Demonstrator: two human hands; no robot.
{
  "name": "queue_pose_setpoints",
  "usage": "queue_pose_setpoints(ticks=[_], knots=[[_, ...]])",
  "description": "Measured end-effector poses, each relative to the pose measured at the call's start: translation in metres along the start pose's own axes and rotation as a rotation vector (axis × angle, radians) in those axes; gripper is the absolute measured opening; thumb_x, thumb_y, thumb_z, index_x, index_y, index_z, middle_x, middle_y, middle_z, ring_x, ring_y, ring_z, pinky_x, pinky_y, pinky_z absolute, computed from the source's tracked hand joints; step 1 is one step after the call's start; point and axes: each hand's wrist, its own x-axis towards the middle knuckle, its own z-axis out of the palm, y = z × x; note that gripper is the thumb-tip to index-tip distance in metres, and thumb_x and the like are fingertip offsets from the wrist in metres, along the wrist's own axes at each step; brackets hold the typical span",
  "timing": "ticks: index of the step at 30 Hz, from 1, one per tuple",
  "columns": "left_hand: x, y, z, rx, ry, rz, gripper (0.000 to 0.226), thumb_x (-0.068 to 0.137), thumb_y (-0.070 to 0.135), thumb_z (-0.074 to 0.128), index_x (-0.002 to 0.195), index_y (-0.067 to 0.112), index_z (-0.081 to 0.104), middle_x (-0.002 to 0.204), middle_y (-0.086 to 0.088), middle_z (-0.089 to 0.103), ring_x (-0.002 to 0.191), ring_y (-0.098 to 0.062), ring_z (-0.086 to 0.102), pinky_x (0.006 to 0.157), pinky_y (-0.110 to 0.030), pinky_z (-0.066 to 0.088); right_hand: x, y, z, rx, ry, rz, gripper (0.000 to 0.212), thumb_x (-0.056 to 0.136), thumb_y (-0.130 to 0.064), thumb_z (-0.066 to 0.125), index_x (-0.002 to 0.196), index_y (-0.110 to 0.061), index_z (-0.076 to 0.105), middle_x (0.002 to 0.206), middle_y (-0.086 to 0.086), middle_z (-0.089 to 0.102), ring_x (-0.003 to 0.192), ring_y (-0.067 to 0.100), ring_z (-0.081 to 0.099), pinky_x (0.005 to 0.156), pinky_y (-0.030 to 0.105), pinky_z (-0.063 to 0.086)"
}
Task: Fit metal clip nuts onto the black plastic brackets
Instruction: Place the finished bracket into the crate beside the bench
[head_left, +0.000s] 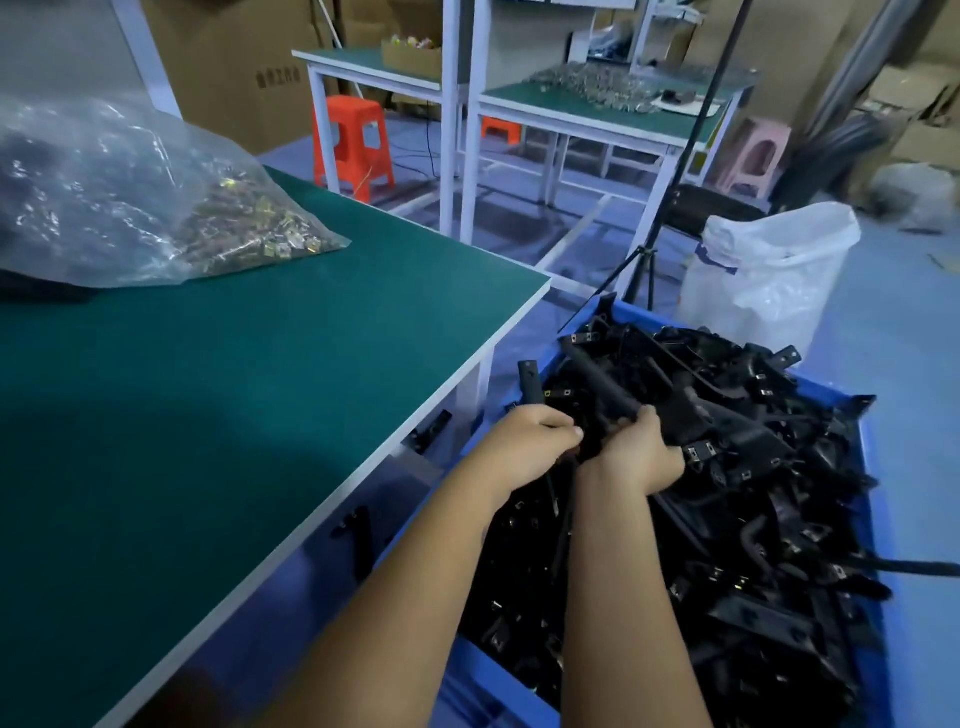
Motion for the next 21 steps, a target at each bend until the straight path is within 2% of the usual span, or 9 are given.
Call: queue_pose_setpoints(ticks=[2,4,7,10,11,13,15,18,21], knots=[[-0.002,-0.003,-0.003,-0.002,-0.017,-0.012,0.008,0.099,0.027,0.054,0.102,0.028,0.061,0.104,0.006,0.07,0.099,-0.011,0.062,0.074,-0.02,0.046,0.009,0.002,0.003,0.079,0.056,0.056,0.023,0.094,-0.008,0.06,0.116,-0.007,0.052,0.087,0.01,0.061,0.066,0.016,0.057,0.06,0.026,0.048],[-0.005,-0.005,-0.007,-0.023,-0.019,-0.023,0.01,0.101,0.027,0.05,0.099,0.029,0.06,0.097,0.01,0.068,0.095,-0.01,0.061,0.073,-0.02,0.044,0.012,0.004,0.007,0.005,0.043,0.128,0.034,0.093,-0.01,0.064,0.123,-0.003,0.051,0.086,0.007,0.06,0.067,0.013,0.057,0.053,0.023,0.045],[-0.01,-0.004,-0.015,-0.035,-0.001,-0.05,0.011,0.101,0.029,0.048,0.099,0.03,0.058,0.099,0.01,0.068,0.1,-0.011,0.062,0.077,-0.022,0.044,0.01,0.015,0.008,-0.1,-0.027,0.198,0.035,0.093,-0.008,0.062,0.125,0.001,0.053,0.107,0.014,0.064,0.077,0.016,0.061,0.055,0.023,0.043],[-0.012,-0.008,-0.023,-0.031,0.01,-0.051,0.011,0.102,0.029,0.047,0.097,0.03,0.057,0.098,0.009,0.068,0.1,-0.014,0.061,0.079,-0.026,0.044,0.004,0.021,0.009,-0.133,-0.02,0.203,0.026,0.093,-0.008,0.059,0.117,-0.001,0.053,0.117,0.019,0.064,0.102,0.024,0.066,0.056,0.022,0.044],[-0.015,-0.006,-0.026,-0.037,0.016,-0.055,0.012,0.102,0.03,0.047,0.096,0.031,0.057,0.097,0.009,0.068,0.1,-0.014,0.061,0.08,-0.028,0.044,0.001,0.023,0.01,-0.13,-0.014,0.196,0.021,0.094,-0.008,0.058,0.114,-0.003,0.051,0.112,0.017,0.065,0.102,0.024,0.066,0.055,0.022,0.043],[-0.017,-0.008,-0.032,-0.048,0.033,-0.059,0.013,0.102,0.03,0.047,0.094,0.032,0.057,0.095,0.01,0.068,0.101,-0.014,0.062,0.082,-0.029,0.045,-0.002,0.025,0.009,-0.129,-0.011,0.177,0.027,0.094,-0.01,0.056,0.12,-0.003,0.052,0.09,0.008,0.062,0.077,0.016,0.064,0.05,0.021,0.041],[-0.02,-0.009,-0.038,-0.052,0.054,-0.063,0.012,0.102,0.03,0.047,0.098,0.03,0.058,0.095,0.01,0.068,0.099,-0.014,0.063,0.083,-0.029,0.045,-0.004,0.025,0.01,-0.125,-0.002,0.137,0.032,0.095,-0.009,0.054,0.126,-0.004,0.056,0.082,0.004,0.057,0.062,0.012,0.053,0.049,0.022,0.04],[-0.026,-0.009,-0.042,-0.056,0.082,-0.01,0.013,0.102,0.026,0.046,0.105,0.025,0.059,0.094,0.008,0.067,0.091,-0.012,0.062,0.073,-0.022,0.044,-0.02,0.025,0.02,-0.068,-0.05,0.065,0.027,0.094,-0.003,0.047,0.117,0.0,0.06,0.089,0.009,0.058,0.063,0.015,0.048,0.055,0.024,0.039],[-0.032,0.005,-0.048,0.004,0.137,0.17,0.018,0.102,0.019,0.046,0.108,0.019,0.063,0.105,-0.002,0.07,0.092,-0.015,0.061,0.073,-0.026,0.044,-0.056,0.022,0.041,-0.01,-0.155,-0.083,0.022,0.092,0.002,0.043,0.101,-0.005,0.061,0.077,0.004,0.057,0.058,0.012,0.049,0.053,0.021,0.041]])
